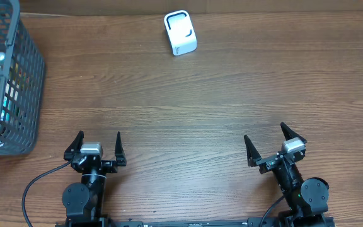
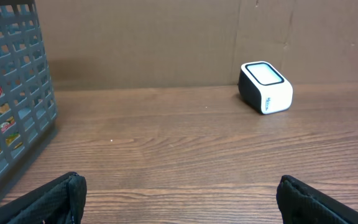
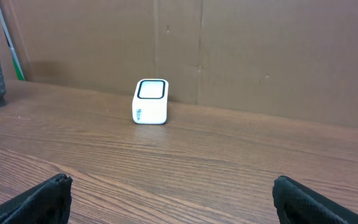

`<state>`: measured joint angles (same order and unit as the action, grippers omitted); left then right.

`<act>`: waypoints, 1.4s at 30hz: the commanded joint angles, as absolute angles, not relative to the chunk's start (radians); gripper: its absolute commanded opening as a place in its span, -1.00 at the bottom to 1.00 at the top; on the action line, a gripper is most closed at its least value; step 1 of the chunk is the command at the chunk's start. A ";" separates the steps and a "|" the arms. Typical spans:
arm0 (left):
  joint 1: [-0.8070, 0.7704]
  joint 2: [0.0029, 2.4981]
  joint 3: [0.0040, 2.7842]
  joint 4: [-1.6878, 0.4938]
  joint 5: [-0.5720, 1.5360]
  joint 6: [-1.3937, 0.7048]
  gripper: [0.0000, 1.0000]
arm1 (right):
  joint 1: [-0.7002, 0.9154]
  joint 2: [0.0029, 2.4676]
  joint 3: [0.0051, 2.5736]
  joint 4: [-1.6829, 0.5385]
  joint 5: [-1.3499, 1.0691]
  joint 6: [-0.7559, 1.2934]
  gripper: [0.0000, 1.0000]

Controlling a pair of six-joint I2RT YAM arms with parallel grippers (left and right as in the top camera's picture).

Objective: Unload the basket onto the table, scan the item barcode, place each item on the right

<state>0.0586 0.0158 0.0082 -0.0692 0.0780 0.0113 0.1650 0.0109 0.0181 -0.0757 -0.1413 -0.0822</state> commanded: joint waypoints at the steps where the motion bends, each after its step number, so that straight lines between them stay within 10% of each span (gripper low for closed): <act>1: 0.052 0.006 0.005 -0.073 0.071 0.030 0.99 | 0.162 0.003 0.009 -0.073 -0.132 -0.085 1.00; 32: 0.052 0.006 0.005 -0.070 0.070 0.033 0.99 | 0.162 0.003 0.009 -0.073 -0.132 -0.085 1.00; 42: 0.052 0.006 0.140 0.222 0.267 0.045 1.00 | 0.162 0.003 0.009 -0.073 -0.132 -0.085 1.00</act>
